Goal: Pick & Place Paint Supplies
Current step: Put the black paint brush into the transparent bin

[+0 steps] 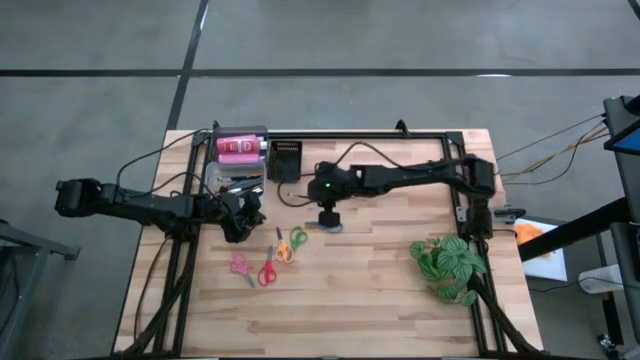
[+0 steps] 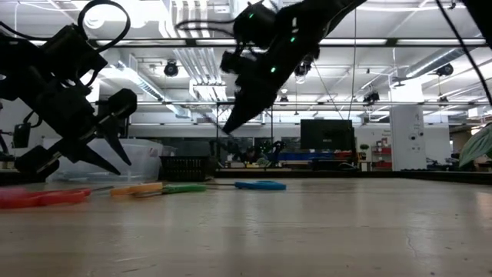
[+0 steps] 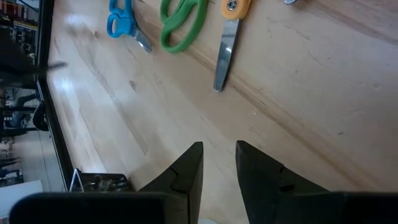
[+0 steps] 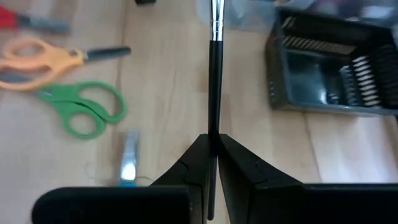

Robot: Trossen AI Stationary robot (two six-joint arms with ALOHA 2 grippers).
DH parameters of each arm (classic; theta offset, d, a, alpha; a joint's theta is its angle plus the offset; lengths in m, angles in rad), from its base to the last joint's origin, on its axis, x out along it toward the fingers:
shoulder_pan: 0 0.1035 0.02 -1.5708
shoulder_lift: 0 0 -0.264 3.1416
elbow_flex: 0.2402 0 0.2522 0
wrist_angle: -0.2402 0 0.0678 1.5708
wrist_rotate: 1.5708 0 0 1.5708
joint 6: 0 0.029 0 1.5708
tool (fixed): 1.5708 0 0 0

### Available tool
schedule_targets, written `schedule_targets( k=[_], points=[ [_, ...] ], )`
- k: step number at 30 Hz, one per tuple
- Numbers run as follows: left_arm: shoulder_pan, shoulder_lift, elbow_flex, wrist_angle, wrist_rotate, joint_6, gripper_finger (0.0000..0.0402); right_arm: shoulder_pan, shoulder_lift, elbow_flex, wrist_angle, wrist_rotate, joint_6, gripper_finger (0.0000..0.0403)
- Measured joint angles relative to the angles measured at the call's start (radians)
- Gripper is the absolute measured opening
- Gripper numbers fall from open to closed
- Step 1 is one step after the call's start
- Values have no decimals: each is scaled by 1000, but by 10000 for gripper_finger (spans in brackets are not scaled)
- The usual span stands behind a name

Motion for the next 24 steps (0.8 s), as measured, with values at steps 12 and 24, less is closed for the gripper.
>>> schedule_targets(
  k=[12,24],
  points=[
    [0,0,0,3,0,-1,95,-35,294,351,-225,-17,11,24],
    [0,0,0,-12,0,-3,95,-38,493,645,-432,-21,66,24]
  ],
)
